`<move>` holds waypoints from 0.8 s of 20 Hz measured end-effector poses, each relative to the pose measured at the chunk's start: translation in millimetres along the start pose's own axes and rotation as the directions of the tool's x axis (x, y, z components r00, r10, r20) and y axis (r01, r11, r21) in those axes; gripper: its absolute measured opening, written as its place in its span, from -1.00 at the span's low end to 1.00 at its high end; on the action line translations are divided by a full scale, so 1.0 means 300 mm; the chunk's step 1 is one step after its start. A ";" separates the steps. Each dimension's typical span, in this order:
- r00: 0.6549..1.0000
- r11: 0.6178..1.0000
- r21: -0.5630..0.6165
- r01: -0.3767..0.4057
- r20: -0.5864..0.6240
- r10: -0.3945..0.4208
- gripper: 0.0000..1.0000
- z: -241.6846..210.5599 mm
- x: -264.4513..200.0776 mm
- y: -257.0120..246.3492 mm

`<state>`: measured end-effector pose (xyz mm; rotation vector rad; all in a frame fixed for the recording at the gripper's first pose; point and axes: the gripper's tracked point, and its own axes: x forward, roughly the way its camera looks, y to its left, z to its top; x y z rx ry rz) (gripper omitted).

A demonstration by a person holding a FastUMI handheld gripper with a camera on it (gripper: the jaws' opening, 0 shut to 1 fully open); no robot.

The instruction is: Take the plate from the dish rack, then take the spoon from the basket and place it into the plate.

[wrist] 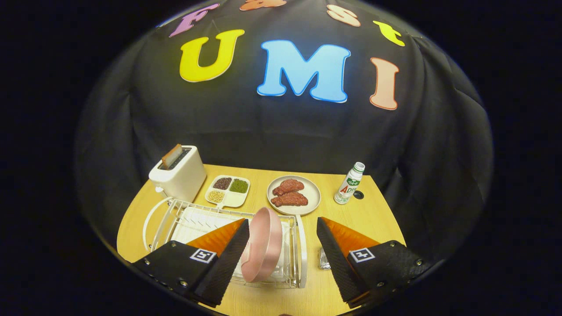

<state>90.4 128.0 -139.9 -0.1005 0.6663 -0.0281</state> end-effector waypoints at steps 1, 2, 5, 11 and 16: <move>1.000 1.000 -0.008 0.020 -0.020 -0.020 0.88 -0.015 0.019 0.004; 0.998 0.999 -0.012 0.038 -0.041 -0.038 0.88 -0.034 0.038 0.010; 0.990 0.993 -0.038 0.108 -0.091 -0.111 0.88 -0.084 0.083 0.008; 0.944 0.955 -0.114 0.272 -0.158 -0.288 0.03 -0.166 0.160 -0.027; 0.917 0.927 -0.164 0.336 -0.167 -0.362 -0.82 -0.167 0.173 -0.011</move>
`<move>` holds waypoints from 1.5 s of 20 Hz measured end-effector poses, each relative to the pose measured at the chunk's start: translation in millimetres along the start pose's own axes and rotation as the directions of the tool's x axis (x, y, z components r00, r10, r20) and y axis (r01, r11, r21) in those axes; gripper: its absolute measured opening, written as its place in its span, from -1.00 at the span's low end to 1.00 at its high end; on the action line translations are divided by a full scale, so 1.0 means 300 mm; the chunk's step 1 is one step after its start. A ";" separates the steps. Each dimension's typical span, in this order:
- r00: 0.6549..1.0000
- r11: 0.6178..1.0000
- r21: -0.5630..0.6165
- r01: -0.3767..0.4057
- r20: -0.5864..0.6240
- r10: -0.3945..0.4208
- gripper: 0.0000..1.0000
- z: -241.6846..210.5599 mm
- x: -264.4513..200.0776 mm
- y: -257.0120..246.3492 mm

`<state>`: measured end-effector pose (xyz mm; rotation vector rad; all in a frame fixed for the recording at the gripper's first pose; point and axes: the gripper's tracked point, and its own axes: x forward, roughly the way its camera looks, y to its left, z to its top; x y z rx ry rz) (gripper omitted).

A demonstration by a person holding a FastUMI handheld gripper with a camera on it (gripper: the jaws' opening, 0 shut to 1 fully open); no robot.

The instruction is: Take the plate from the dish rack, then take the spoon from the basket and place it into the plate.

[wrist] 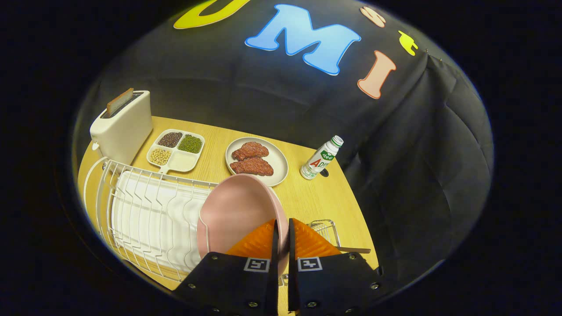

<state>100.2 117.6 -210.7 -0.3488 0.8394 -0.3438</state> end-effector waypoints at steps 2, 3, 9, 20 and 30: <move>1.000 0.999 -0.043 0.007 -0.006 -0.007 -0.89 0.019 -0.010 0.011; 1.000 0.998 -0.057 0.004 -0.005 -0.004 -0.90 0.031 -0.015 0.015; 0.999 0.999 -0.039 0.038 -0.003 -0.038 -0.90 0.083 -0.046 -0.001; 0.995 0.998 -0.052 0.039 0.094 -0.034 -0.90 0.210 -0.164 -0.071; 0.972 0.969 0.082 -0.234 0.049 0.231 -0.90 -0.013 -0.295 -0.333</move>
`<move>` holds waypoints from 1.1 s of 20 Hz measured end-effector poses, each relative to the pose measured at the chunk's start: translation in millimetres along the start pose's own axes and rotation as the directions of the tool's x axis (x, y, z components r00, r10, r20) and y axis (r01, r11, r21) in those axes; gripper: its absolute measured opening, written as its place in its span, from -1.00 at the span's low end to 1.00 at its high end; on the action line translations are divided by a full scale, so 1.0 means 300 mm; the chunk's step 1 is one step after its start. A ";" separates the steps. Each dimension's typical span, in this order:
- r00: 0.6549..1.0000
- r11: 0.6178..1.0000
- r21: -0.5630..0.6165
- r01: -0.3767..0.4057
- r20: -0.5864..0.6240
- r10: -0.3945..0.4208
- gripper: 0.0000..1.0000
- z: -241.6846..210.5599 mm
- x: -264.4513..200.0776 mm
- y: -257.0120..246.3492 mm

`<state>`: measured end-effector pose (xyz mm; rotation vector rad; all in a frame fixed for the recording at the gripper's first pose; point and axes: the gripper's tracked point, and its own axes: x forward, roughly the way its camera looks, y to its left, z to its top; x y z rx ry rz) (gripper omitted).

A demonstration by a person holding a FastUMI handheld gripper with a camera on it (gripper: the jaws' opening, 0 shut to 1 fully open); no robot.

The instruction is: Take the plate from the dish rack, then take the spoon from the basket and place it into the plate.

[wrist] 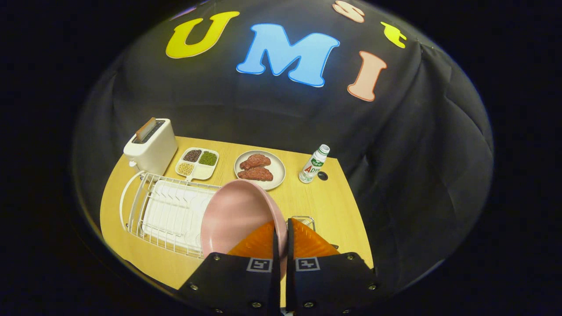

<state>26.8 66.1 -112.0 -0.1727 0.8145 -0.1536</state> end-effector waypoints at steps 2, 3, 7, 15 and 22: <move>0.999 0.999 0.016 -0.030 -0.017 0.031 -0.90 -0.069 -0.028 -0.049; 0.999 0.999 0.026 -0.044 -0.029 0.045 -0.90 -0.107 -0.034 -0.070; 0.993 0.994 0.063 -0.087 -0.071 0.091 -0.90 -0.259 -0.048 -0.131; 0.958 0.971 0.130 -0.199 -0.184 0.221 -0.90 -0.584 -0.002 -0.075; 0.911 0.930 0.229 -0.286 -0.237 0.338 -0.90 -0.730 0.133 0.014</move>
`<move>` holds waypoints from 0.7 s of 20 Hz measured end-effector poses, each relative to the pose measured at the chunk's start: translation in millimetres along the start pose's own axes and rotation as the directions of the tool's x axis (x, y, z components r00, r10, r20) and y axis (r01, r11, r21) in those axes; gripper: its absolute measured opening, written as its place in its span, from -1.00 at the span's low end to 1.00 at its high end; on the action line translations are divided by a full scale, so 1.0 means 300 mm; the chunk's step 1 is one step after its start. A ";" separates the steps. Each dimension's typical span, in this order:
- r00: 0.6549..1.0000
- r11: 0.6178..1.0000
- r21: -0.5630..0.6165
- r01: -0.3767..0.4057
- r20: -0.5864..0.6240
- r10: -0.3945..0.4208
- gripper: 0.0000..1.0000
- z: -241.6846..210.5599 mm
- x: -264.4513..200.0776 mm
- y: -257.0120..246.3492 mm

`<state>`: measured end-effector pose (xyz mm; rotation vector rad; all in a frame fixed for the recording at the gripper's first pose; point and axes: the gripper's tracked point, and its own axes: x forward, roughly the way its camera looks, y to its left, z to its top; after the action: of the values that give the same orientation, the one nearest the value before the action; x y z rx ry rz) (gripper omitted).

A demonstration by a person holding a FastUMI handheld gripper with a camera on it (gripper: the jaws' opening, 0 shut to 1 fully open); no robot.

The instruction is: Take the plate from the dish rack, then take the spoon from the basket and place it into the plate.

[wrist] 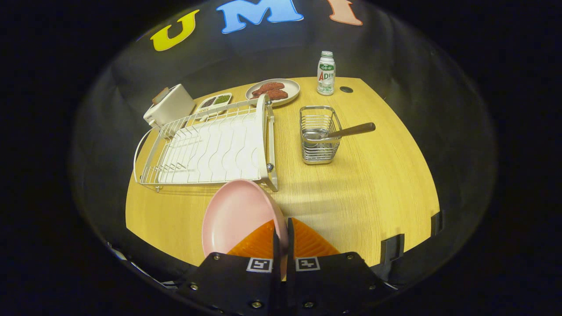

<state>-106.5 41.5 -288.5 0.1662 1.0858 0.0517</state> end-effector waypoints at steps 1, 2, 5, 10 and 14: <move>1.000 1.000 0.008 -0.012 -0.007 0.012 -0.90 -0.004 0.029 -0.002; 1.000 0.999 0.017 -0.029 -0.012 0.029 -0.90 -0.007 0.063 -0.001; 0.997 0.998 0.017 -0.067 -0.035 0.068 -0.90 -0.048 0.131 -0.002; 0.974 0.970 0.130 -0.207 -0.062 0.216 -0.90 -0.106 0.220 0.017; 0.945 0.932 0.214 -0.293 -0.081 0.316 -0.90 -0.154 0.269 0.013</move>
<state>-109.5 60.4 -379.6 0.5194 1.1712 0.2349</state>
